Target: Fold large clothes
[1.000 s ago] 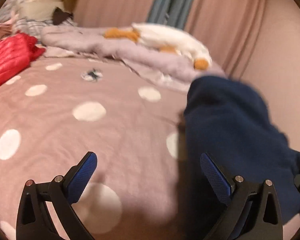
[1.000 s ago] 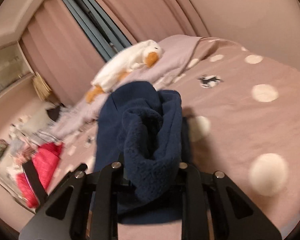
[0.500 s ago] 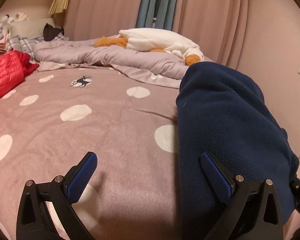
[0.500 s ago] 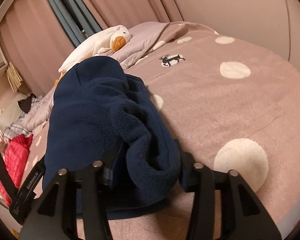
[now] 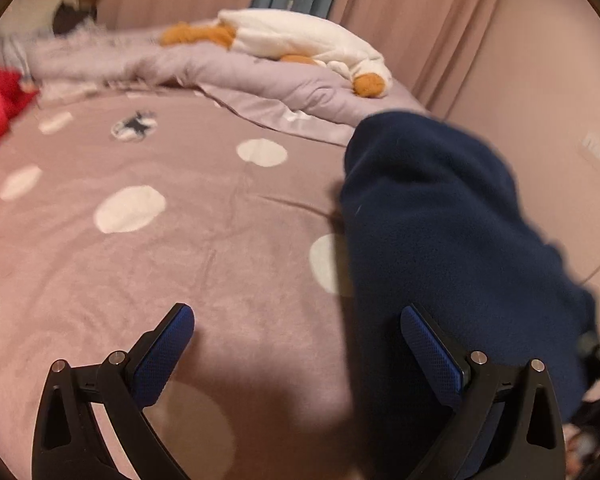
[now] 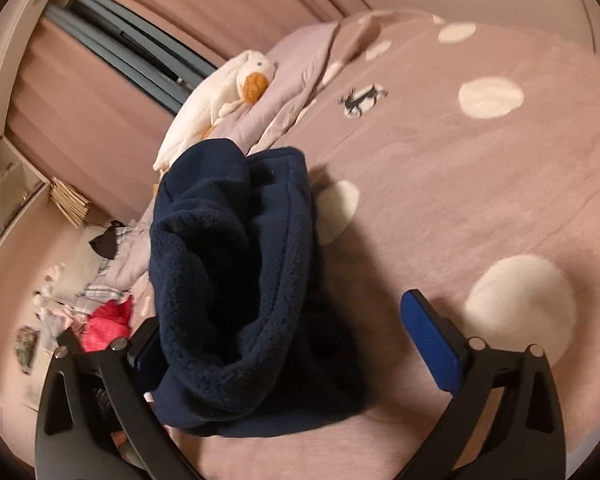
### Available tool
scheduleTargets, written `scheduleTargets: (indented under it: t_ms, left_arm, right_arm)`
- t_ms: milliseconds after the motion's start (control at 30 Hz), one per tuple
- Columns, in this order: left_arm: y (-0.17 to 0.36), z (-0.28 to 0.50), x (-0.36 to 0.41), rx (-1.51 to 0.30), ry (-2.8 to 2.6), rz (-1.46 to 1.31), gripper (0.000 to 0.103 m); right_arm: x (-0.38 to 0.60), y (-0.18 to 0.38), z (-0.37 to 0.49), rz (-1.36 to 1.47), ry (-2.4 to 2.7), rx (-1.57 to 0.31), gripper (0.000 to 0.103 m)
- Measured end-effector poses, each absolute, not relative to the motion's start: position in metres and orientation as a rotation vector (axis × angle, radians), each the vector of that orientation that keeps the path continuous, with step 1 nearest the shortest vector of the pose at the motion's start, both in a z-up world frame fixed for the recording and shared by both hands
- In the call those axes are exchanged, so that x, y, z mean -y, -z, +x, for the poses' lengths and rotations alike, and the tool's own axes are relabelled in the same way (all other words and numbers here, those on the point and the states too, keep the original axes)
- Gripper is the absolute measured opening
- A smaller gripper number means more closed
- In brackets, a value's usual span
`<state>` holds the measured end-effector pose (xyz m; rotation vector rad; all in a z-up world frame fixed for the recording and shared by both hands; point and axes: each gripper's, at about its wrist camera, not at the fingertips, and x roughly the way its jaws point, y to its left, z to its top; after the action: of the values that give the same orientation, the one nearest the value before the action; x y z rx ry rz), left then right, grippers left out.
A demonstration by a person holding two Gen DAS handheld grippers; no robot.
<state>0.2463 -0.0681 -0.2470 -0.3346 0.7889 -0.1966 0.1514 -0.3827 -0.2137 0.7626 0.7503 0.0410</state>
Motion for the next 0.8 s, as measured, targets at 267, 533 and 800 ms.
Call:
scheduleTargets:
  t_ms: [267, 533, 800]
  left_arm:
    - [0.235, 0.265, 0.066, -0.715, 0.201, -0.302, 0.102]
    - [0.265, 0.271, 0.078, -0.668, 0.229, -0.314, 0.102]
    - [0.287, 0.291, 0.065, -0.798, 0.303, -0.447, 0.102]
  right_arm:
    - [0.368, 0.159, 0.156, 0.55, 0.018, -0.704, 0.102]
    - [0.364, 0.181, 0.227, 0.494, 0.016, -0.735, 0.102]
    - [0.401, 0.25, 0.233, 0.883, -0.179, -0.715, 0.103]
